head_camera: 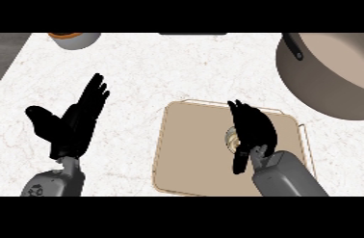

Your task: Pick the cupcake from the tray and place it in the pot

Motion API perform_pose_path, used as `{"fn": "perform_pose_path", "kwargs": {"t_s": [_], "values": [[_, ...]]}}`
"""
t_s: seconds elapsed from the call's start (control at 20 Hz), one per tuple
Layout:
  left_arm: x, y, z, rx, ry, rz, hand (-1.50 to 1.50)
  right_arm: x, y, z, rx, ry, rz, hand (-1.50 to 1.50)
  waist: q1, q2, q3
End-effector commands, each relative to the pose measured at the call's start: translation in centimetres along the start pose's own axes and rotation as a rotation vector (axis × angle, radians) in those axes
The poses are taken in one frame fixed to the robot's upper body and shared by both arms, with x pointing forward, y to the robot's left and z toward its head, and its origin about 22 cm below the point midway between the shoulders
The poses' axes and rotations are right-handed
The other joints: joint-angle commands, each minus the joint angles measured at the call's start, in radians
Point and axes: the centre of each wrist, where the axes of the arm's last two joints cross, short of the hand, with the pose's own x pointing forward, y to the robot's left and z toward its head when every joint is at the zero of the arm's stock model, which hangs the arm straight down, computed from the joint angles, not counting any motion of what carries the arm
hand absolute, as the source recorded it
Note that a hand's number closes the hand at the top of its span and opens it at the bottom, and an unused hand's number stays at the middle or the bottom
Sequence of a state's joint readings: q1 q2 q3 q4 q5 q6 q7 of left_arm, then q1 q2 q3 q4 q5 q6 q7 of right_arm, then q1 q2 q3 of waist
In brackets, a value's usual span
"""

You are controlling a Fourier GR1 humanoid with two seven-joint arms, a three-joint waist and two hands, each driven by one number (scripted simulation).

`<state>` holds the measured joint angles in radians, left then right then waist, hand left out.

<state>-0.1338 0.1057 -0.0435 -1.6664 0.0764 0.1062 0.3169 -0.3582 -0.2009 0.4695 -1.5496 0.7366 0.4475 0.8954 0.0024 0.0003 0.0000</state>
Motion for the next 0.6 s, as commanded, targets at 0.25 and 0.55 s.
{"fn": "perform_pose_path", "kwargs": {"t_s": [0.25,0.55], "values": [[0.3,0.2,0.0,0.005,-0.004,0.002,0.0,0.4,1.8,-0.1,0.034,-0.08,-0.025,1.5,-0.001,-0.001,0.0],[1.1,0.4,0.1,0.005,-0.01,-0.005,0.0,0.2,1.9,0.0,-0.045,-0.125,-0.006,1.5,-0.002,-0.001,0.0]]}}
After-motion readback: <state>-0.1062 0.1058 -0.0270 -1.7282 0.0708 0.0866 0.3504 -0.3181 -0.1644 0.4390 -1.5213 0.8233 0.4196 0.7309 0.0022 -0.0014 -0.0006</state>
